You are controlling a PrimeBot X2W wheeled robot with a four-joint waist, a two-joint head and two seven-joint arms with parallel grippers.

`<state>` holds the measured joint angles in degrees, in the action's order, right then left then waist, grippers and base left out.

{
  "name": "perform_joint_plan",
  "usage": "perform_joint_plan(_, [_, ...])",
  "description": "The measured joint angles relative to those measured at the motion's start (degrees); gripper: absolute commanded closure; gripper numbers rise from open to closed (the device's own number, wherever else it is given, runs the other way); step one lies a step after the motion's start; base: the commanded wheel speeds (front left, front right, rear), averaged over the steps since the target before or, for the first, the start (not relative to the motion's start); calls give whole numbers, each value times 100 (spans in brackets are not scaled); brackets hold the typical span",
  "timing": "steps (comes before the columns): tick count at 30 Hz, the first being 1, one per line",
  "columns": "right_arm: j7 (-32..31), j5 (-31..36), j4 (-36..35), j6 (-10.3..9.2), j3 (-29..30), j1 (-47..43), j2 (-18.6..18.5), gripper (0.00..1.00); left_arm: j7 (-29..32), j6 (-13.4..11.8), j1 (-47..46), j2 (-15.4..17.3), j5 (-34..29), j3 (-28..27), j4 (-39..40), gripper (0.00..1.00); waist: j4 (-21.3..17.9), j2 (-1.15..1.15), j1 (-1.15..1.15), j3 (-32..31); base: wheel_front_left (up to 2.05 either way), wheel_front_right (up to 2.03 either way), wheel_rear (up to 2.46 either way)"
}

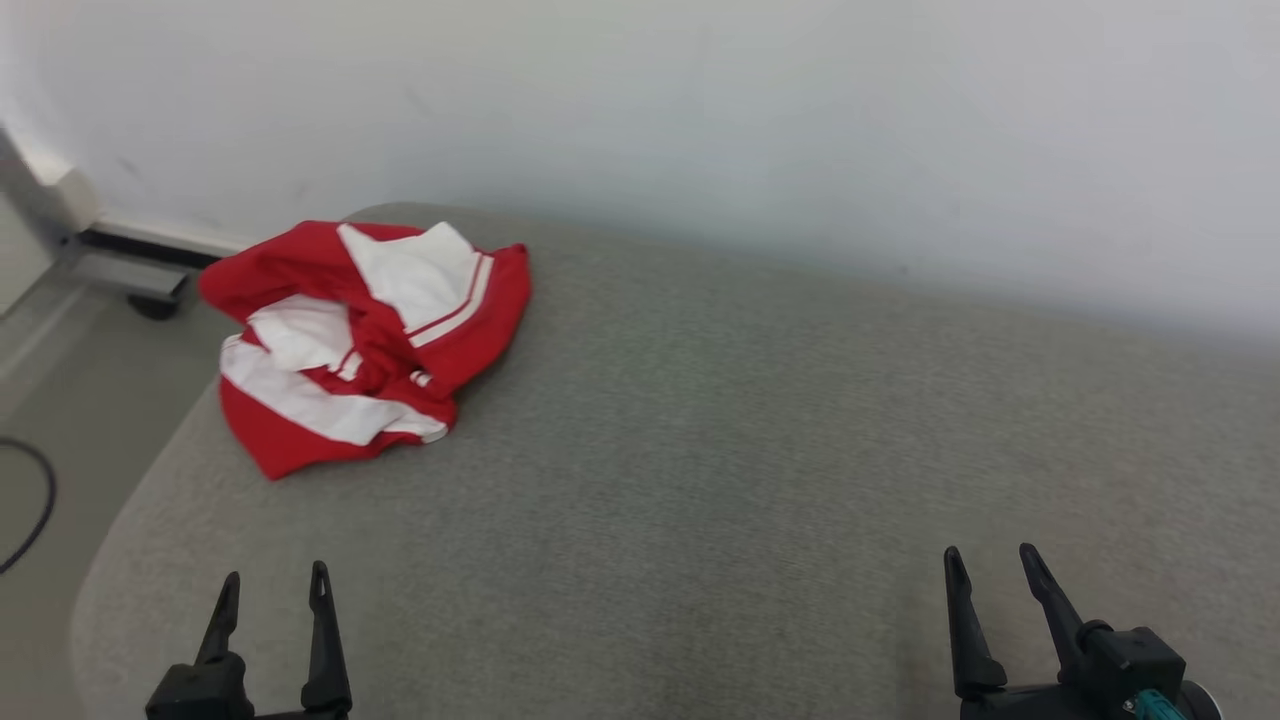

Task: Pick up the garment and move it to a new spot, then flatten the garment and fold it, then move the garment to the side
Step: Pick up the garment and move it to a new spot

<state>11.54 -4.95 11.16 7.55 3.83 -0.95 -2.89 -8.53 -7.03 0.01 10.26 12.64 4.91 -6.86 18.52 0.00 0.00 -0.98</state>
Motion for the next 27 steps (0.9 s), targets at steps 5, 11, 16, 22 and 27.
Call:
perform_joint_plan(5, [-11, 0, 4, 0, -19, 2, 0, 0, -54, -63, 16, 5, 32, -64, 11, 0, 408, 0, 0, 9, 0, 0, 0])
perform_joint_plan(11, [-18, -1, 20, 0, -42, 0, 0, 0, -102, -105, 71, 15, 89, -80, -4, 0, 796, 0, 0, 5, 0, 0, 0])
perform_joint_plan(16, [-18, -7, 43, 0, -93, 1, 1, 0, -146, -172, 92, 44, 100, -131, -27, 0, 991, 0, 0, -15, 0, 0, 0])
perform_joint_plan(22, [-26, -8, 41, 0, -112, 0, 0, 0, -146, -259, 125, 41, 99, -130, 37, 0, 1031, 0, 0, -27, 0, 0, 0])
perform_joint_plan(27, [-48, -8, -5, 0, -162, -7, 0, 0, -151, -318, 170, 37, 101, -142, 86, 0, 986, 0, 0, 8, 0, 0, 0])
